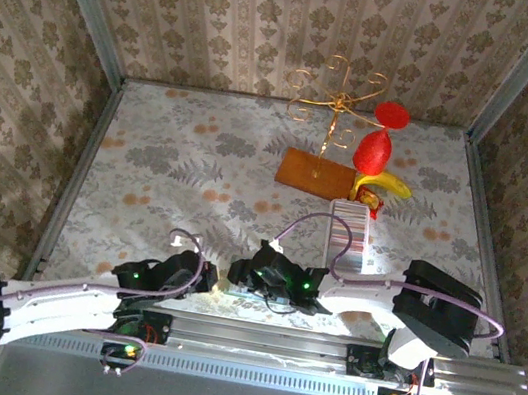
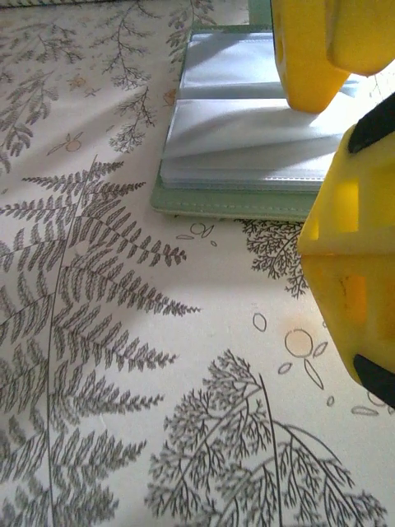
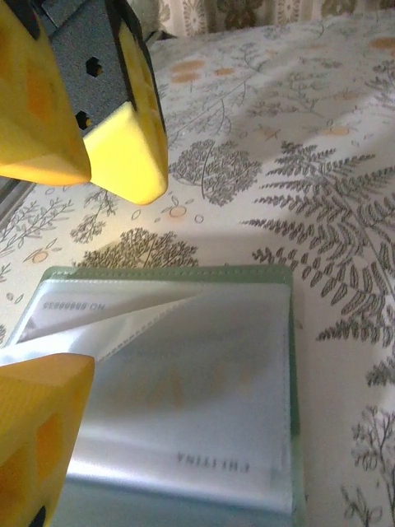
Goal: Put the credit cards into the card holder
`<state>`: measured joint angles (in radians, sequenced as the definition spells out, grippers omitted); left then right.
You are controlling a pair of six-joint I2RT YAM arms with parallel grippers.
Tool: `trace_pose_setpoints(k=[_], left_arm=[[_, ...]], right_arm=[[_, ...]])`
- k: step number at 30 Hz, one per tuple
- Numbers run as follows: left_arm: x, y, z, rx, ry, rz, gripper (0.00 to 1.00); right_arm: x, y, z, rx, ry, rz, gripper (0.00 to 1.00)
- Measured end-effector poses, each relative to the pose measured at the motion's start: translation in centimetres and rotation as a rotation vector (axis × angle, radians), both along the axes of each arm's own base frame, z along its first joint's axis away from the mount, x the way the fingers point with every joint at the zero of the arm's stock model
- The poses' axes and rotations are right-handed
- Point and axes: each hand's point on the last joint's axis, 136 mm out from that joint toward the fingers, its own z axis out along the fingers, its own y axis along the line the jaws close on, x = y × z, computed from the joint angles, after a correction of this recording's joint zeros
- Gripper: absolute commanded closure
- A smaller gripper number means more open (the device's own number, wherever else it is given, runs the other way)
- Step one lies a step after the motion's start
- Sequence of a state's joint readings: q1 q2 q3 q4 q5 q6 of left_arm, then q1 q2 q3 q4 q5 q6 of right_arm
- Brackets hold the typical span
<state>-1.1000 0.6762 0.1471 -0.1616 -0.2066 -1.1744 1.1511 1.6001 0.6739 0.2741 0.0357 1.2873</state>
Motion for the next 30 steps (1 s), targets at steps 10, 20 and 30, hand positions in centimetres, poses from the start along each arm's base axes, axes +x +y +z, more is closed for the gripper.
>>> trace_pose_setpoints(k=[10,20,30], left_arm=[[0.0,1.2,0.8,-0.023,-0.025,0.030,0.95],[-0.3,1.8,0.2,0.010,-0.013,0.035,0.95],[-0.3,3.1,0.1,0.034,-0.015,0.069,0.81]], right_arm=[[0.5,1.9,0.1,0.079,-0.020,0.016,0.44],[0.9,4.0,2.2,0.166,-0.054,0.036,0.44],[1.4,5.7,3.3,0.215,-0.082,0.048,0.42]])
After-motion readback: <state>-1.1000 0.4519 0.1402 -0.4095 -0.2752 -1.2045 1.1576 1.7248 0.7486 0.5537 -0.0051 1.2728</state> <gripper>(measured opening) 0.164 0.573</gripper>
